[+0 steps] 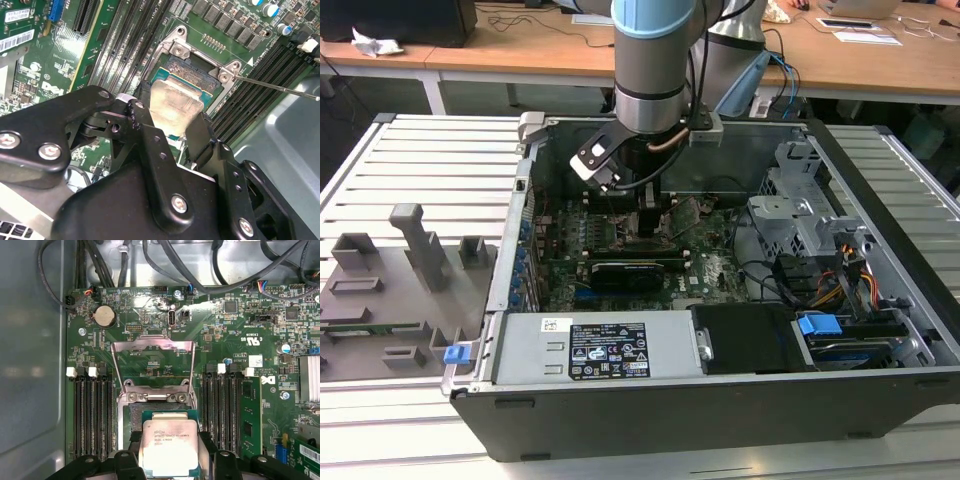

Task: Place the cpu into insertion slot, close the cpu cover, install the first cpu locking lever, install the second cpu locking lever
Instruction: 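Place the cpu into insertion slot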

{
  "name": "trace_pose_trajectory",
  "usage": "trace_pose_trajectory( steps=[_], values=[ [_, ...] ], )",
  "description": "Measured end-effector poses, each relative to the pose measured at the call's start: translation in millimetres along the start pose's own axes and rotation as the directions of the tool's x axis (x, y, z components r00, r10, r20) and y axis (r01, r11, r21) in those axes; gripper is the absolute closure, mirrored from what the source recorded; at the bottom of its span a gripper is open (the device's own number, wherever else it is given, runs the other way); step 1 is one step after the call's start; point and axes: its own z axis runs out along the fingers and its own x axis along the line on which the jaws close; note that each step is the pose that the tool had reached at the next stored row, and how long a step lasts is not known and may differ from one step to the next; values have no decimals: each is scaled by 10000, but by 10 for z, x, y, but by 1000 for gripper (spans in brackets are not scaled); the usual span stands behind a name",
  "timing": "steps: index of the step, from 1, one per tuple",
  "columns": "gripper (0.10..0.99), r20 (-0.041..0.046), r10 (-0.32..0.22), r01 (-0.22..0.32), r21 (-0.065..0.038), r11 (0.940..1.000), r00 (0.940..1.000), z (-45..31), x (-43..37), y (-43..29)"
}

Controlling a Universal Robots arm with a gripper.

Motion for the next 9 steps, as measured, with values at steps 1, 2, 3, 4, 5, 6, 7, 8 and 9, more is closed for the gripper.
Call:
trace_pose_trajectory(
  steps=[1, 2, 3, 4, 5, 6, 7, 8, 9],
  values=[
    [561, 1, 1, -1, 0, 10000, 10000, 3, 2, -1],
    [561, 1, 1, -1, 1, 10000, 10000, 6, 4, -1],
    [561, 1, 2, -2, 1, 10000, 10000, 10, 6, -3],
    [561, 1, 0, 0, 1, 10000, 10000, 14, 6, -4],
    [561, 1, 0, 0, 1, 10000, 10000, 18, 7, -5],
    [561, 1, -1, 1, 0, 10000, 10000, 23, 8, -6],
    [561, 2, 0, 0, 1, 10000, 10000, 26, 9, -6],
    [561, 3, 1, -1, 1, 10000, 10000, 36, 13, -7],
    [561, 2, 1, -1, 1, 10000, 10000, 43, 17, -8]
  ],
)
